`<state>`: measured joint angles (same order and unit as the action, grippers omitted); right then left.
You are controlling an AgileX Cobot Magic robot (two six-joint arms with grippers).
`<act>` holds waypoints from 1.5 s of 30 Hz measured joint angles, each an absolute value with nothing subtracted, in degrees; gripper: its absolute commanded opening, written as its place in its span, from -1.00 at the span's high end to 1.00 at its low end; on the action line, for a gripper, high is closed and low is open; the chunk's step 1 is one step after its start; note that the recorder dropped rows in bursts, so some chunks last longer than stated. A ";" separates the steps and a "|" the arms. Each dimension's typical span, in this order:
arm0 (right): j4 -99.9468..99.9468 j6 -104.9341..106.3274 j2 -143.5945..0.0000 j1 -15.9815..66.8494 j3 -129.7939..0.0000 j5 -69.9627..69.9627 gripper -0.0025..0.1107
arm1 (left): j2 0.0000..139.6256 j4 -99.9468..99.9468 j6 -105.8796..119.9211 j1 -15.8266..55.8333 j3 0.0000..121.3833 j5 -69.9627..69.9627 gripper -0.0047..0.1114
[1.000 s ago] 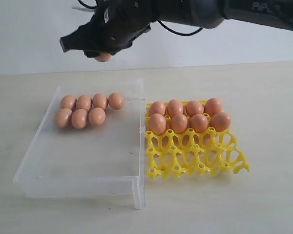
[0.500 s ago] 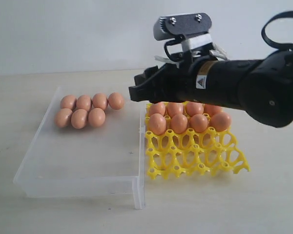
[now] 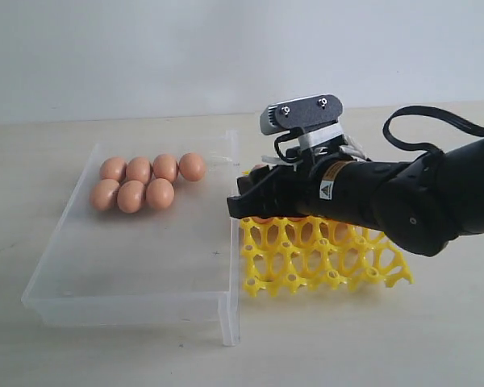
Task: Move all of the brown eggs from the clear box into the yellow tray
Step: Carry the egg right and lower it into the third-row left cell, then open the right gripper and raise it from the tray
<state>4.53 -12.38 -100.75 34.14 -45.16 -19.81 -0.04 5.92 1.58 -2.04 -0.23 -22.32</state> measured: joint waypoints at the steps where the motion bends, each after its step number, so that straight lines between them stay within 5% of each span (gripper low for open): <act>1: 4.20 -12.38 -101.12 34.14 -45.16 -19.93 0.96 | -0.04 5.92 1.58 -2.04 -0.23 -22.32 0.92; 27: 3.11 -12.28 -108.90 34.04 -45.16 -21.13 0.95 | -0.04 5.92 1.58 -2.04 -0.23 -22.32 0.92; 31: 3.11 -12.84 -108.90 34.04 -45.16 -23.40 0.63 | -0.04 5.92 1.58 -2.04 -0.23 -22.32 0.92; 35: 3.11 -13.11 -108.90 34.04 -45.16 -23.79 -0.02 | -0.04 5.92 1.58 -2.04 -0.23 -22.32 0.92; 45: 1.01 -13.58 -108.22 34.04 -45.16 -24.22 -0.03 | -0.04 5.92 1.58 -2.04 -0.23 -22.32 0.92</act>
<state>1.01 -13.58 -108.22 34.04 -45.16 -24.22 -0.04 5.92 1.58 -2.04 -0.23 -22.32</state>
